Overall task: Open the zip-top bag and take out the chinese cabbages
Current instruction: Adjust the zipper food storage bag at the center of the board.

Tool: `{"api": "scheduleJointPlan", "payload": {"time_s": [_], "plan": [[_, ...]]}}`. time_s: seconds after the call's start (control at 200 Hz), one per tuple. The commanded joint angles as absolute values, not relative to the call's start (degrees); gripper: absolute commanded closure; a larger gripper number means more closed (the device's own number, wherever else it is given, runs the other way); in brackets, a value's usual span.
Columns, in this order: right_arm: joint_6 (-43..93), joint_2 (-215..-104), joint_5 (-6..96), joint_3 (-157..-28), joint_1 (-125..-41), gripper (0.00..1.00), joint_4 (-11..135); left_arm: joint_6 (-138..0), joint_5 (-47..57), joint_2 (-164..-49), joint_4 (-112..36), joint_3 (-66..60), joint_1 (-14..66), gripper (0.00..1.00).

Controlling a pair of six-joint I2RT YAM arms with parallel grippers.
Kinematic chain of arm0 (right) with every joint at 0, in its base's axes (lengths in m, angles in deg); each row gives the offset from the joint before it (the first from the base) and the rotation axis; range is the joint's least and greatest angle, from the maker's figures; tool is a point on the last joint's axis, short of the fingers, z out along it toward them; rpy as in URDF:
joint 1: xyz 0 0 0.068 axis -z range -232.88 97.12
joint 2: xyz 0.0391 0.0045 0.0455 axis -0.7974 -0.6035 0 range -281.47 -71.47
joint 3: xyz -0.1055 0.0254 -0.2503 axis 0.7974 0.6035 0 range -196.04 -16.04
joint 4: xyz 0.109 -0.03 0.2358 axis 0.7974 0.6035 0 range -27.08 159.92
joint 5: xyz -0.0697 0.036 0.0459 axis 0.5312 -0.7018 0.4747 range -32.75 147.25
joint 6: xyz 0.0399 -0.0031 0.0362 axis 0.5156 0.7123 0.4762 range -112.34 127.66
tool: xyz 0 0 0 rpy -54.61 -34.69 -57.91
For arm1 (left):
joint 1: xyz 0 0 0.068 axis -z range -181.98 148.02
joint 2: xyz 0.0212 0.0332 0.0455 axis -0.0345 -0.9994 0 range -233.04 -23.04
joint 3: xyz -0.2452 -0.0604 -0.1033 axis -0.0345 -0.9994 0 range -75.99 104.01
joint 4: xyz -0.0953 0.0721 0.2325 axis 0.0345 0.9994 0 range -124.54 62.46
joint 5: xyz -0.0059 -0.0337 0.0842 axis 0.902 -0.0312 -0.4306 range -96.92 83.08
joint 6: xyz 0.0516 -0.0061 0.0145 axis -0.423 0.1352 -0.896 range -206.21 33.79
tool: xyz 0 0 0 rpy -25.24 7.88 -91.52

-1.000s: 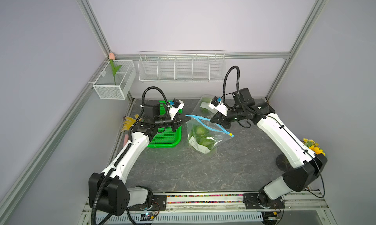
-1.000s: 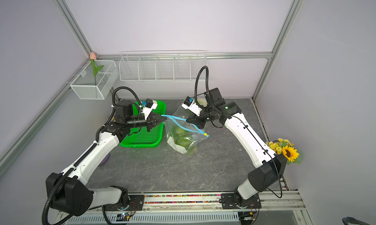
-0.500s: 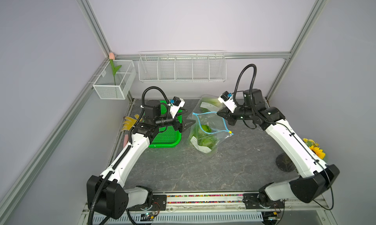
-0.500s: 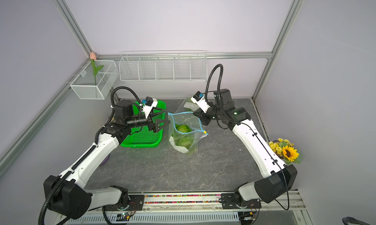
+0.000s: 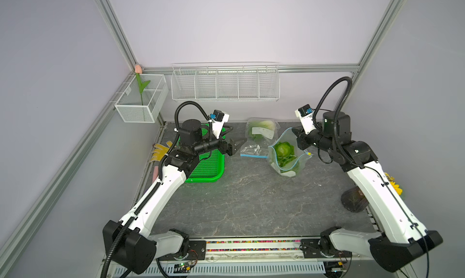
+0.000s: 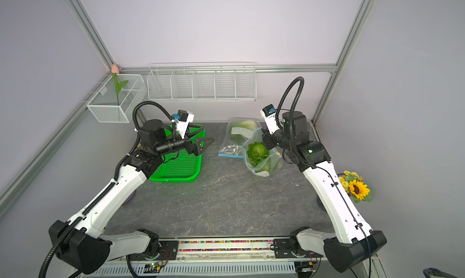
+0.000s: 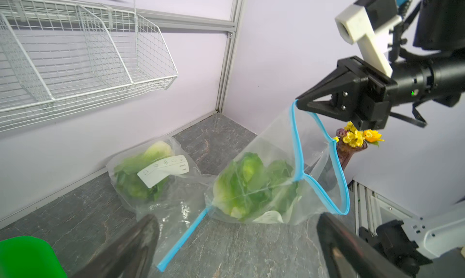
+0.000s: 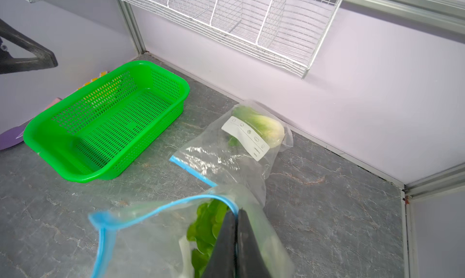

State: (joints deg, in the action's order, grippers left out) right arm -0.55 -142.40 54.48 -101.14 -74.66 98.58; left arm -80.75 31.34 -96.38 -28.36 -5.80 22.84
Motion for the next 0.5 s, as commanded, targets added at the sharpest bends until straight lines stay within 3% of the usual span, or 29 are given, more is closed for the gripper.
{"api": "scheduleJointPlan", "payload": {"time_s": [0.0, 0.24, 0.495], "plan": [[3.6, -141.3, 53.5, -98.3, -74.6, 0.92, 91.6, -74.9, 27.8, -98.6, -25.1, -1.7, 23.6, 0.00], [14.6, -142.5, 48.3, -90.4, -77.4, 0.91, 78.6, -66.7, 18.0, -97.6, -21.1, -2.3, 30.0, 0.00], [15.8, -146.2, 45.2, -90.1, -80.1, 0.90, 76.2, -55.4, 7.2, -95.1, -17.1, -3.0, 37.3, 0.16]]}}
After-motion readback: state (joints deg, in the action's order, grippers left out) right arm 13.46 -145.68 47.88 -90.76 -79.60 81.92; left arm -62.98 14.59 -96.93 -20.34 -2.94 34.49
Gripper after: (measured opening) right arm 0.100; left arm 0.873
